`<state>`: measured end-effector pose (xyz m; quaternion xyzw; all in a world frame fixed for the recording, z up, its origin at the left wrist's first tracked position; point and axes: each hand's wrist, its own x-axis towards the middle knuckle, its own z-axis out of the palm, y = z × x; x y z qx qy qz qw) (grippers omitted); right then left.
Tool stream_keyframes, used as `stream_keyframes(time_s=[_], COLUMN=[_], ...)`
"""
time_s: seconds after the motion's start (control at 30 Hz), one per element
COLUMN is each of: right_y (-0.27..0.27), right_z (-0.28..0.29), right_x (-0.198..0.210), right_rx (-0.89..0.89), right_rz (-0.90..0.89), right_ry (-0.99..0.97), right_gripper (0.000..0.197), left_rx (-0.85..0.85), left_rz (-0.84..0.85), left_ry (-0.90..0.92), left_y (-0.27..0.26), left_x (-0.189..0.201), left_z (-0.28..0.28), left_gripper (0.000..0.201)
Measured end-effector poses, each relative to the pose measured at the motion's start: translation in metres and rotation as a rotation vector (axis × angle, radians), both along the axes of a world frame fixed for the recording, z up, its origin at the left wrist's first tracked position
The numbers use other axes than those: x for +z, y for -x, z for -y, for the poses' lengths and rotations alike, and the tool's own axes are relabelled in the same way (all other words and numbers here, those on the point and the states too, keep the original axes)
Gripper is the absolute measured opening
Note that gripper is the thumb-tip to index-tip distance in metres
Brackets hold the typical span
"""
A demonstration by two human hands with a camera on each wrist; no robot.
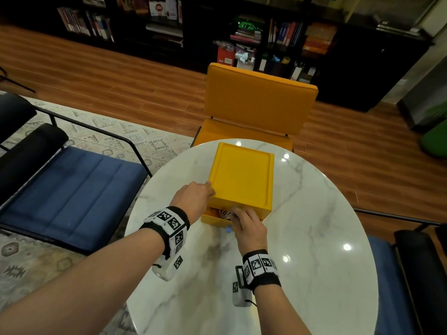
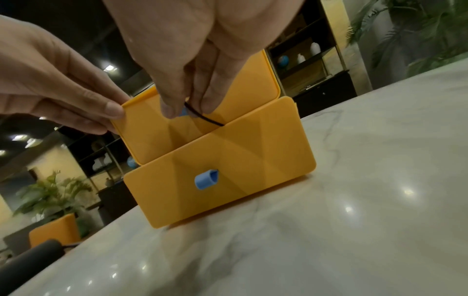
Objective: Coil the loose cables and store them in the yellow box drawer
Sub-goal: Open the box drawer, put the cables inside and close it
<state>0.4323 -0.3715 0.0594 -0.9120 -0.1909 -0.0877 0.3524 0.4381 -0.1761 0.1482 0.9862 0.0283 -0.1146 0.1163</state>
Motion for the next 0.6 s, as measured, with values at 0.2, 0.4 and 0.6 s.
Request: stream_keyframes(time_s=[0.2,0.4,0.6], right_y=[-0.003,-0.008,-0.003], right_z=[-0.004,-0.014,0.0], right_x=[0.002,0.001,0.002], right_rx=[0.091,0.174,0.243], right_rz=[-0.053,-0.051,-0.006], right_ry=[0.206,0.414,0.628], right_gripper=[0.011,0.018,0.042], left_rx=[-0.002,0.0,-0.007], left_rz=[-0.007,-0.019,-0.018], left_ry=[-0.011,0.004,-0.006], left_y=[-0.001,0.001,0.001], left_x=[0.001,0.001,0.002], left_z=[0.001,0.0,0.0], left_gripper=[0.036,0.035,0.034])
